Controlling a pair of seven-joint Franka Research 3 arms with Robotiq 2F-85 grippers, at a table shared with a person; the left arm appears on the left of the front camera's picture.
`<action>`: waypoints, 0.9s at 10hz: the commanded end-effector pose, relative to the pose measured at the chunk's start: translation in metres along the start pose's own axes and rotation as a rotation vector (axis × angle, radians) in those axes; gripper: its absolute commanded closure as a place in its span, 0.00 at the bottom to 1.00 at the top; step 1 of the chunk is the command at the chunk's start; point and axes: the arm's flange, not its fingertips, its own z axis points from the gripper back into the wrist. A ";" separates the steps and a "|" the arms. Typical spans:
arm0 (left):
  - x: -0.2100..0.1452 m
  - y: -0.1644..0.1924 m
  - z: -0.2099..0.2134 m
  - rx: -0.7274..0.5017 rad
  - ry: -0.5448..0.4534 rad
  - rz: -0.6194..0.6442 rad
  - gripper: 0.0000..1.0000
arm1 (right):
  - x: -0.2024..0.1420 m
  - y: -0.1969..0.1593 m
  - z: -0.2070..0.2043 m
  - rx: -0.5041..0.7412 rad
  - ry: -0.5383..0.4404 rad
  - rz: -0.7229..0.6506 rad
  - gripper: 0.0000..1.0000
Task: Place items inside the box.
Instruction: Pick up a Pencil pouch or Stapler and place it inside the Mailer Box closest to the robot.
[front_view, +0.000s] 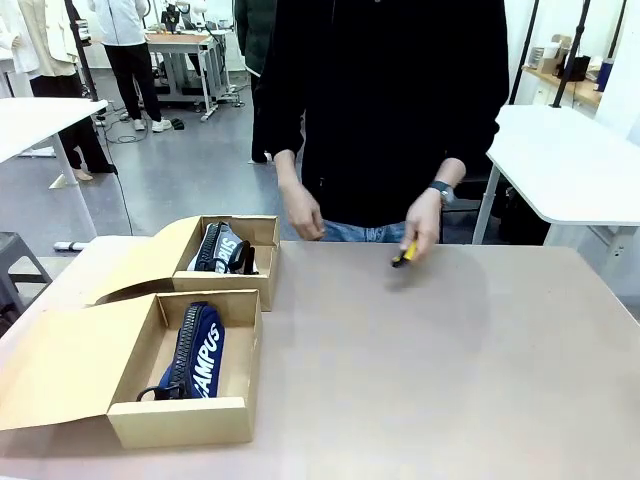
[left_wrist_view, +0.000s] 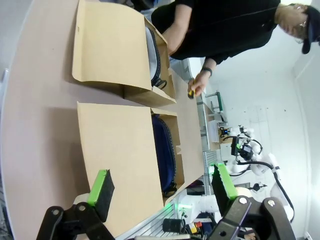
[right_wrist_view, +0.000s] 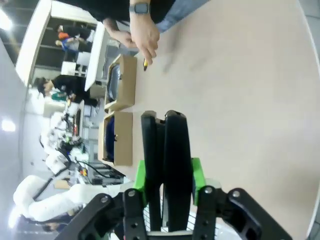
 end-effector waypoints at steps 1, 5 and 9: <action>0.001 0.000 -0.001 -0.023 -0.020 -0.022 0.00 | -0.066 0.088 -0.088 -0.036 0.030 0.067 0.59; 0.001 0.000 -0.001 -0.023 -0.020 -0.022 0.00 | -0.092 0.265 -0.257 -0.192 0.121 0.131 0.59; 0.001 0.000 -0.001 -0.023 -0.020 -0.022 0.00 | -0.116 0.295 -0.275 -0.200 0.255 0.209 0.59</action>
